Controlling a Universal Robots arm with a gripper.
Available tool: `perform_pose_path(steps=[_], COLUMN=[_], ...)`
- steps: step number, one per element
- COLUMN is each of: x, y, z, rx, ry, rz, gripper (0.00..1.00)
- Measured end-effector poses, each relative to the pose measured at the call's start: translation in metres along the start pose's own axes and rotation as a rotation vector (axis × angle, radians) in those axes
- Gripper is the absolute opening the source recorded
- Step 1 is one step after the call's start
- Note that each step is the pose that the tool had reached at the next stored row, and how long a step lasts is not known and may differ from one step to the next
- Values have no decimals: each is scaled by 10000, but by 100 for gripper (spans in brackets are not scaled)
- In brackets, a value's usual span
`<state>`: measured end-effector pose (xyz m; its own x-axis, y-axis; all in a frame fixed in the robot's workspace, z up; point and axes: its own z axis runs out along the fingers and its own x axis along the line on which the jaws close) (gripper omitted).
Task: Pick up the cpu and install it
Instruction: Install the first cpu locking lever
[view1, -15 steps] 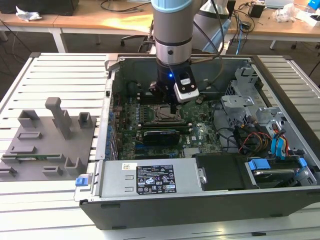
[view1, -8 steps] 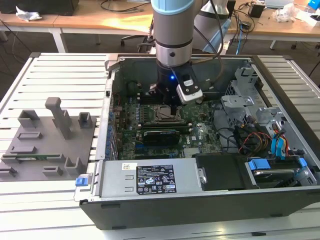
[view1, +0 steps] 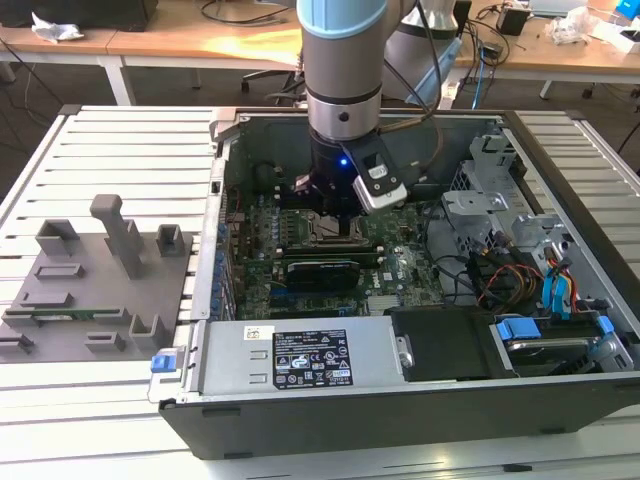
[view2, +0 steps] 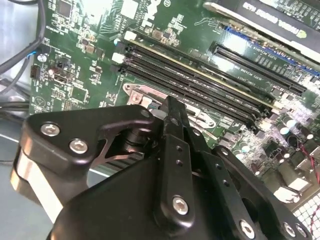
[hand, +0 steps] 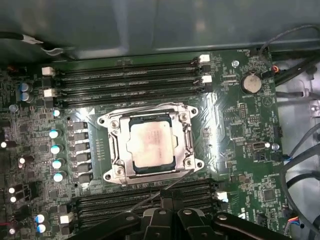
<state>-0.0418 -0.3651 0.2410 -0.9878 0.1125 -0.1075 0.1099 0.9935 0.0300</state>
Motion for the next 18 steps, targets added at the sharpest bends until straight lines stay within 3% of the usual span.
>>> perform_pose_path(steps=[4, 5, 6, 7, 9, 13, 18], x=[2, 2, -1, -1, -1, 25, 71], y=[-1, -1, 0, -1, -1, -4, -12], z=[0, 4, 8, 8, 10, 42, 95], rx=[15, 38, 74, 92, 94, 91, 43], ry=[27, 240, 557, 699, 733, 734, 751], rz=[-15, -9, -3, -2, 0, -53, -727], gripper=[11, 11, 11, 11, 11, 11, 11])
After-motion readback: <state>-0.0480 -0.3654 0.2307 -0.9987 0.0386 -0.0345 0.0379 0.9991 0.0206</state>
